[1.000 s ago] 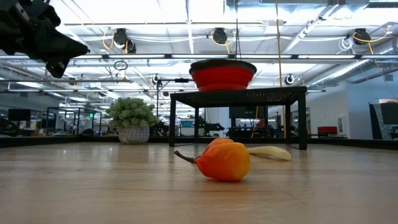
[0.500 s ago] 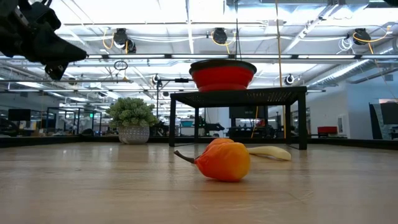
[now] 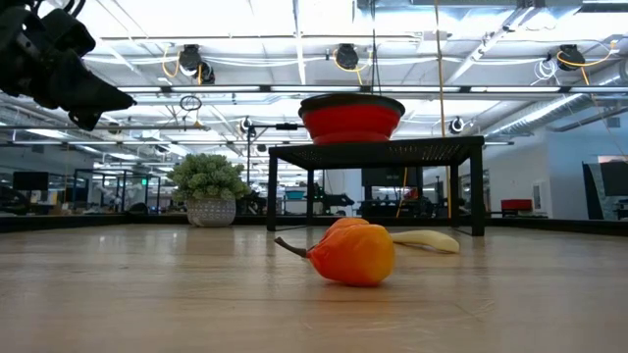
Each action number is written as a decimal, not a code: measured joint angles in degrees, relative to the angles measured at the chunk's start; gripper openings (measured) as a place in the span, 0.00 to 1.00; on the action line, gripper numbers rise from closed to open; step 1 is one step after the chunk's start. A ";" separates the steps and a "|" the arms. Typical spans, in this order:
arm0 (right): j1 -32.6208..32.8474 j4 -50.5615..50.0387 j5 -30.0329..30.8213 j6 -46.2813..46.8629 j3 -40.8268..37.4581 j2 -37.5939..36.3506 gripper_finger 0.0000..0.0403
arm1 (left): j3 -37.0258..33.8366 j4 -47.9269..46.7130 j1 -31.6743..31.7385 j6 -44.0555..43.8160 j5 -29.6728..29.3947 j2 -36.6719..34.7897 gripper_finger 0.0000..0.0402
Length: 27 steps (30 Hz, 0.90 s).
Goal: Pick & Place Fruit
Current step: Put the green kiwi into the red strainer bowl on the shelf
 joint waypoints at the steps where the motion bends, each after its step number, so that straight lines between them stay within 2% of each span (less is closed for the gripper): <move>1: 0.25 -1.98 -0.08 0.02 1.92 1.64 0.00 | 0.00 0.00 0.00 0.00 0.00 -0.01 0.06; 6: 1.05 -7.59 -0.17 0.54 8.21 7.24 0.00 | 0.00 0.00 -0.01 0.00 0.00 0.00 0.06; 13: 1.02 -7.97 -0.27 6.79 8.44 8.01 0.07 | 0.00 0.00 -0.02 -0.02 -0.03 0.00 0.06; 19: 1.02 -6.55 -0.54 10.23 8.44 7.99 0.25 | 0.00 0.00 0.00 -0.02 -0.04 0.00 0.06; 27: 1.00 -2.50 -0.65 13.23 8.29 7.99 0.58 | 0.00 0.00 -0.01 -0.04 -0.06 -0.01 0.06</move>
